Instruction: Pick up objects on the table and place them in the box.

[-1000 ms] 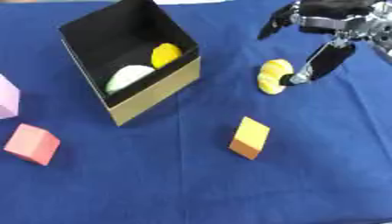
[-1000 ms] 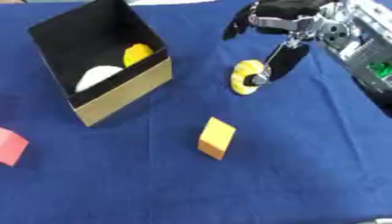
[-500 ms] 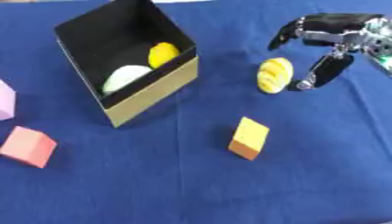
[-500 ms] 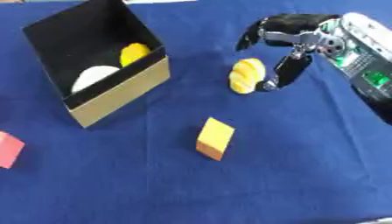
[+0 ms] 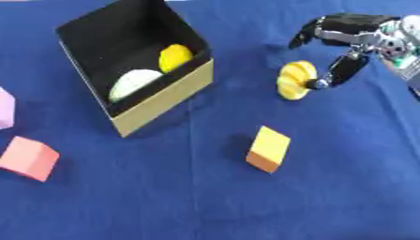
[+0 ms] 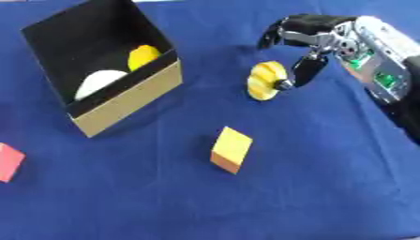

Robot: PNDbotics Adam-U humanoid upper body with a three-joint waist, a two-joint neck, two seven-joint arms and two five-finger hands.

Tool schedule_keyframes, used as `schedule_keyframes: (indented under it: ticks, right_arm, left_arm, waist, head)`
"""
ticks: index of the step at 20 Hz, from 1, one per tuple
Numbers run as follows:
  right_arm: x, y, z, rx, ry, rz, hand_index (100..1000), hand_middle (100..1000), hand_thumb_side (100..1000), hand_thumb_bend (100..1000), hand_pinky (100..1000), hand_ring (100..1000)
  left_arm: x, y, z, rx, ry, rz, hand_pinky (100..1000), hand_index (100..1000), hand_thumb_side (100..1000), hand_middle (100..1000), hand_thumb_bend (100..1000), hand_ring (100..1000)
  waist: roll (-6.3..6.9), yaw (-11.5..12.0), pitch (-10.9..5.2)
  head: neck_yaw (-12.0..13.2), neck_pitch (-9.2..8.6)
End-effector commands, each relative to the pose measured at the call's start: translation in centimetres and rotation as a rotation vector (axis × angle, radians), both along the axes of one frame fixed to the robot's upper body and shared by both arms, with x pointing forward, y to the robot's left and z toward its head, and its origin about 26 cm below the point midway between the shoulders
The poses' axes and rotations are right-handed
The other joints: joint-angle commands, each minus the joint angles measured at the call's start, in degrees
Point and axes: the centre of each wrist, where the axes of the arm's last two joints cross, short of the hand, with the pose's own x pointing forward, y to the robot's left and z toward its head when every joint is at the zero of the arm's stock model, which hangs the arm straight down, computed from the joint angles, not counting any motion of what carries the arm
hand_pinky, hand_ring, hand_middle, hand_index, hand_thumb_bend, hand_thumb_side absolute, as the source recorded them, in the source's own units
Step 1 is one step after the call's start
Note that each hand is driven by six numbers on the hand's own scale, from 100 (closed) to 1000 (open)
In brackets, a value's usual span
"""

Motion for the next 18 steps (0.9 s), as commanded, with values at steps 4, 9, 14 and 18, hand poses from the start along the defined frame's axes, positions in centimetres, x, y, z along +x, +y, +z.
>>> schedule_keyframes:
  ticks: [4,9,14,18]
  right_arm:
    - [0.8,-1.5,0.0,-0.039,-0.011,-0.061,752,672,100,461,839,809]
    - [0.8,-1.3,0.1,-0.012,-0.038,-0.031,619,535,100,390,805,735]
    - [-0.5,-0.3,1.3,0.064,-0.089,0.029,563,495,100,347,781,688]
    - [-1.4,0.1,2.3,0.119,-0.117,0.038,557,494,100,335,775,676]
  left_arm:
    - [-0.3,-0.1,0.9,0.021,-0.034,-0.008,845,916,789,756,238,787]
    - [-0.3,-0.1,0.8,0.016,-0.032,-0.006,844,916,793,760,233,787]
    - [-0.3,-0.1,0.9,0.016,-0.032,-0.007,844,916,792,761,232,788]
    - [-0.3,0.0,0.9,0.018,-0.031,-0.007,844,916,790,762,233,788]
  waist:
    - [0.03,0.6,-0.67]
    - [-0.02,0.4,-0.65]
    - [-0.11,0.0,-1.07]
    - [-0.17,-0.3,-1.56]
  head:
    - [-0.3,-0.64]
    - [-0.2,-0.33]
    - [0.0,-0.05]
    - [0.1,0.03]
